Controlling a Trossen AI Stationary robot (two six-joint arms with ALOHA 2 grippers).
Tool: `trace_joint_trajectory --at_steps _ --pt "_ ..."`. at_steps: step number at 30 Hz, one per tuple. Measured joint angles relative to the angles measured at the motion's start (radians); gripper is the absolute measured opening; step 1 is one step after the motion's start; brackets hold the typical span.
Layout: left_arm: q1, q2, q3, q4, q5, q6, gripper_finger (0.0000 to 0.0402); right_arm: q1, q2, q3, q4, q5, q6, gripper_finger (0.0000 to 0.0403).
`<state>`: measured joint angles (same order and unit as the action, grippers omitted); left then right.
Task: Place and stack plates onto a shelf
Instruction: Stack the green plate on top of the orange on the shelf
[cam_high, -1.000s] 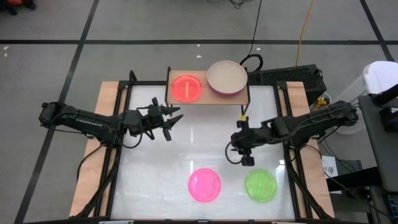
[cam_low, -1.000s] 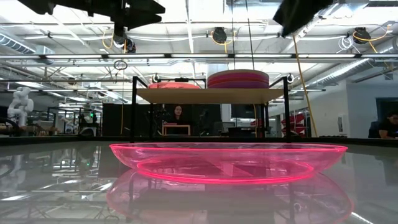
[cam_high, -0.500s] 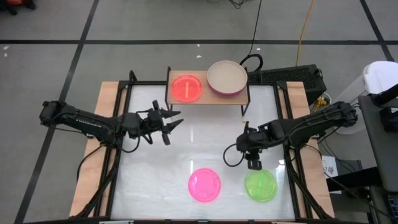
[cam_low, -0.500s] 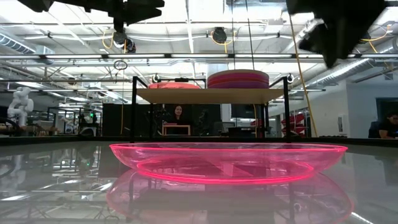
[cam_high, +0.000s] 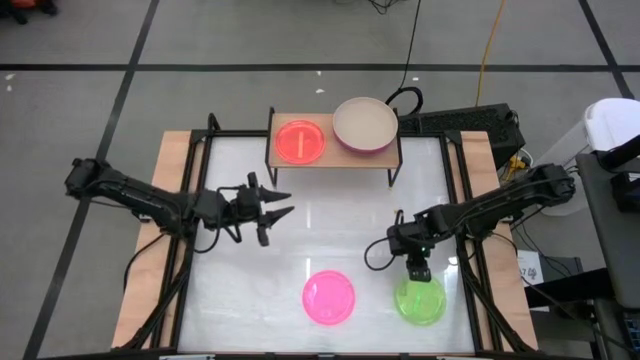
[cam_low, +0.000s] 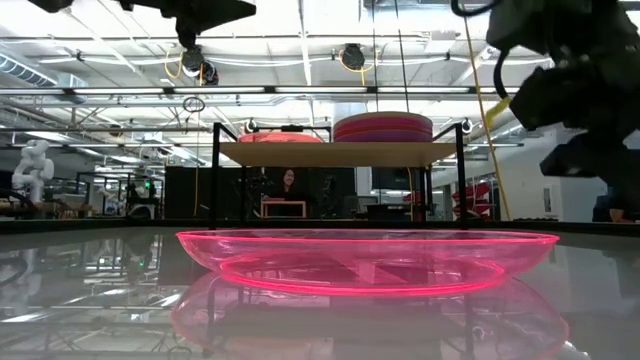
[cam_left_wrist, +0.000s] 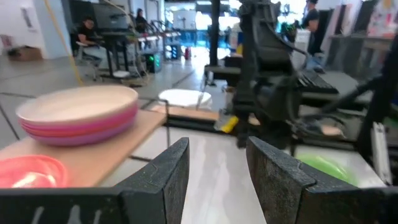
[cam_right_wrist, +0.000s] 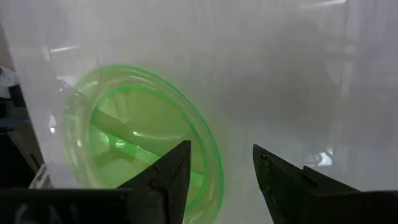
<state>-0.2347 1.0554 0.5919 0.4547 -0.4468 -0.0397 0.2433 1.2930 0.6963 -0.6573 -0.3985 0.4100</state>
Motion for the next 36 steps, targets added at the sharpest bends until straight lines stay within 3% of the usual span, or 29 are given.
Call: trace_joint_trajectory --at_steps 13,26,31,36 --pt "-0.094 0.0 0.0 -0.048 0.0 -0.053 0.0165 0.001 0.0 -0.079 0.106 -0.024 0.017 0.0155" --pt "-0.114 0.0 0.0 -0.047 0.0 -0.065 0.0165 0.055 -0.002 -0.164 0.191 -0.026 0.128 0.0153" --pt "-0.113 0.0 0.0 -0.045 -0.001 -0.047 0.0165 0.06 -0.001 -0.165 0.206 -0.023 0.147 0.012" --pt "-0.111 0.0 0.0 -0.034 -0.002 -0.006 0.0165 0.06 -0.001 -0.166 0.225 -0.02 0.146 0.0042"
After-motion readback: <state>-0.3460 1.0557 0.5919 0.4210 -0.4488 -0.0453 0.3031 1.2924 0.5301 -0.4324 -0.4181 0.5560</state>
